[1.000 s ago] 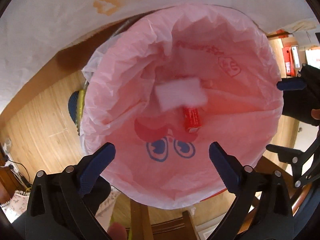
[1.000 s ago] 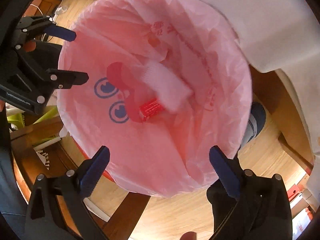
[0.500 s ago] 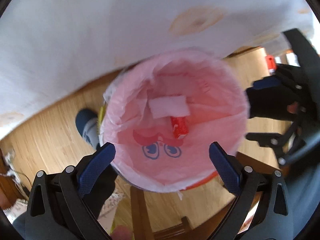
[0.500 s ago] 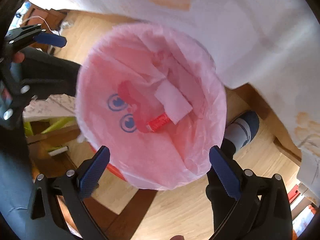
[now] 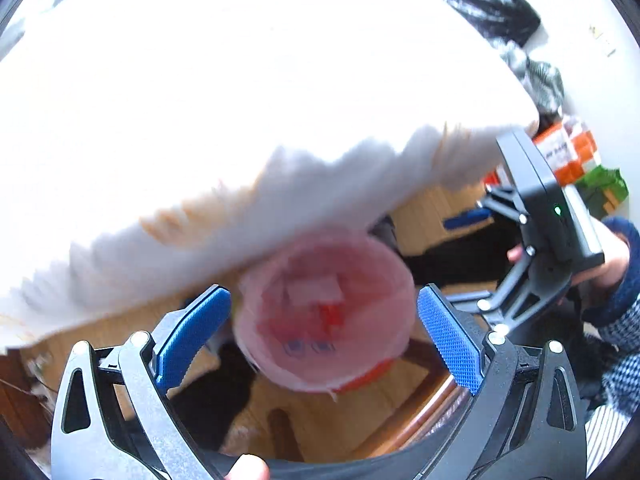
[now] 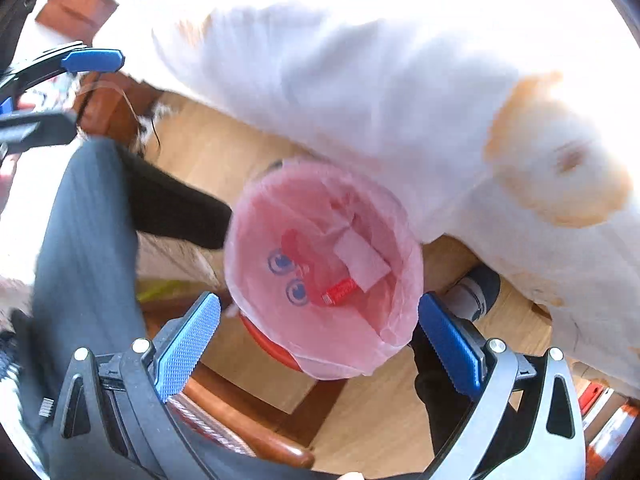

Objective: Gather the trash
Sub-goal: 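Lift both tools from the bin back over the bed, then grasp the clear plastic bag with the left tool while the right tool grasps the blue-capped bottle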

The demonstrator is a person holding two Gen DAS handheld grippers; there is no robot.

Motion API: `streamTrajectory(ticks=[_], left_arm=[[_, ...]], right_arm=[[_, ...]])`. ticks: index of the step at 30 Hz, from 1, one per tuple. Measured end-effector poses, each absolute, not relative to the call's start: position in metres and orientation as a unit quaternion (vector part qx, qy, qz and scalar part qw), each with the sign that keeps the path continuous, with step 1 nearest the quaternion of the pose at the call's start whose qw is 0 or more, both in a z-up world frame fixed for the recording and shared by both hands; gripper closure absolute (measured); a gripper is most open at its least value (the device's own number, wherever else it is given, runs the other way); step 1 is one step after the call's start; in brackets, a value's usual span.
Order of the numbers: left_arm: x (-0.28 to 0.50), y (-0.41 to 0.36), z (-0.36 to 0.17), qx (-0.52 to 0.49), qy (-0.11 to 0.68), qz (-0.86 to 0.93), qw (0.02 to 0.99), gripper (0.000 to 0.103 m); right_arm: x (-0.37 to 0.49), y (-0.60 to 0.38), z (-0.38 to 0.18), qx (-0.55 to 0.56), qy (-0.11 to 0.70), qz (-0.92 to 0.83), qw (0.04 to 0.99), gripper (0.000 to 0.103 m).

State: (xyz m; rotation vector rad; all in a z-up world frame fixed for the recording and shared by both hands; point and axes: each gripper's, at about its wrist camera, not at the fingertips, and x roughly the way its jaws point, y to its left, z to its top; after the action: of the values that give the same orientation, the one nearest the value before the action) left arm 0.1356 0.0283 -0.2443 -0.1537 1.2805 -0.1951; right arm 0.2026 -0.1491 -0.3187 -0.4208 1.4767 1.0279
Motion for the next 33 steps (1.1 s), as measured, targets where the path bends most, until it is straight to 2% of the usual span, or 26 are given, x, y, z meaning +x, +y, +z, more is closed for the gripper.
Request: streamTrajectory(ticks=[6, 15, 22, 33], left_arm=[[0.170, 0.053, -0.194, -0.052, 0.550, -0.054, 0.832, 0.006], [0.224, 0.094, -0.160, -0.024, 0.506, -0.001, 0.862, 0.006], [0.271, 0.129, -0.151, -0.014, 0.475, 0.045, 0.878, 0.006], [0.368, 0.169, -0.170, 0.002, 0.452, 0.094, 0.887, 0.006]], right_arm=[[0.227, -0.152, -0.259, -0.147, 0.598, 0.442, 0.652, 0.005], [0.280, -0.152, -0.199, -0.099, 0.540, 0.385, 0.742, 0.005], [0.320, -0.152, -0.185, -0.086, 0.518, 0.356, 0.773, 0.005], [0.349, -0.138, -0.202, -0.077, 0.518, 0.325, 0.788, 0.005]])
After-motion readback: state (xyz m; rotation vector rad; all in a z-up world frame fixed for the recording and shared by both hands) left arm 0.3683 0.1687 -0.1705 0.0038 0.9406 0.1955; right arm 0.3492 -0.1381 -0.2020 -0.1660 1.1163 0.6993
